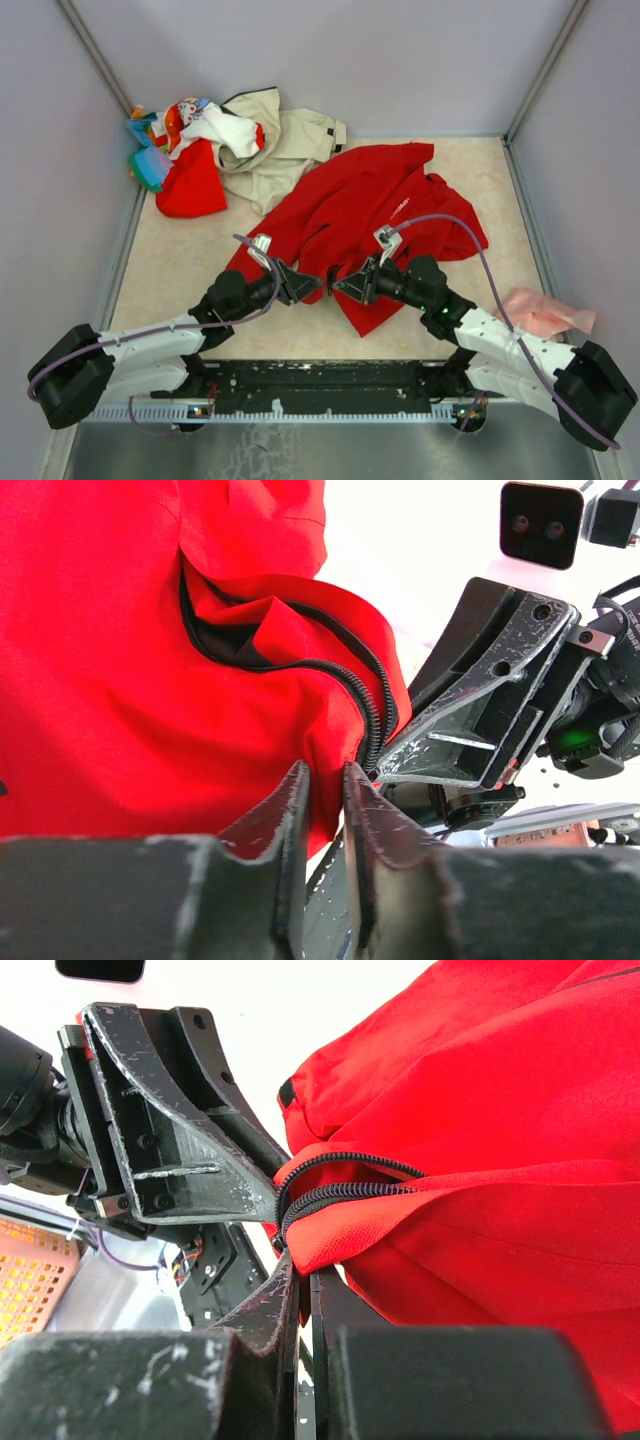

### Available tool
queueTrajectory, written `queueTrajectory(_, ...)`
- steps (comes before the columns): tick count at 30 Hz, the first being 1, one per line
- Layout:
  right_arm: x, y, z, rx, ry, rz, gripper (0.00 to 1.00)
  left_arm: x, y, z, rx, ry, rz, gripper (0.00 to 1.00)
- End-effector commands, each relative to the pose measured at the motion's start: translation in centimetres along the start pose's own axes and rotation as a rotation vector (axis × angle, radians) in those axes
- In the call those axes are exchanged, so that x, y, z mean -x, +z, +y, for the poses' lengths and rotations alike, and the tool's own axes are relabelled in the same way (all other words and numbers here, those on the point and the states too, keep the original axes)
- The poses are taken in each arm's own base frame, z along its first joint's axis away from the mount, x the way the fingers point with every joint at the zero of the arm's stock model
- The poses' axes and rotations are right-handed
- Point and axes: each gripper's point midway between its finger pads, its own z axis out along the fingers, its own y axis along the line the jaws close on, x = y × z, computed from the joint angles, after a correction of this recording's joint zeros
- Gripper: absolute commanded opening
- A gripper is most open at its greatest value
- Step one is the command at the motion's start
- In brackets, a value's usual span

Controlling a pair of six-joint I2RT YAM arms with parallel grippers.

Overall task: Zip up the jacket
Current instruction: Insert the zipper into the jacket.

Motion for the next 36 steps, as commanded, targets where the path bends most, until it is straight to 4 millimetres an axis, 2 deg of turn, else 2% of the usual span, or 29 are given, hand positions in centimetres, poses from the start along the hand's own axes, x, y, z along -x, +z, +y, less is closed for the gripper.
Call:
queueTrajectory(1,2.2,0.4,1.6,0.059,-0.026,-0.062,0.0,0.4,0.0,-1.5,-0.076,0.04,-0.003,0.18)
queueTrajectory(4,2.5,0.4,1.6,0.056,-0.023,-0.068,0.0,0.4,-0.2,-1.5,-0.079,0.072,0.001,0.01)
queueTrajectory(5,2.6,0.4,1.7,0.056,-0.023,-0.07,0.0,0.3,-0.2,-1.5,-0.082,0.095,0.004,0.0)
queueTrajectory(15,3.6,0.5,2.2,0.061,-0.016,-0.097,0.0,-0.5,-0.7,-1.3,-0.08,0.284,0.073,0.0)
queueTrajectory(20,4.2,0.6,2.8,0.079,-0.016,-0.105,0.0,-1.4,-0.8,0.2,0.0,0.389,0.1,0.0)
queueTrajectory(28,4.1,1.1,2.5,0.048,0.004,-0.067,0.0,-2.8,-0.8,1.4,0.11,0.587,0.132,0.0)
queueTrajectory(33,4.7,0.6,2.5,0.028,-0.003,-0.086,0.0,-2.2,-1.4,3.3,0.229,0.597,0.097,0.0)
queueTrajectory(36,4.9,0.2,2.1,0.004,-0.004,-0.095,0.0,-2.0,-1.6,3.6,0.244,0.603,0.094,0.0)
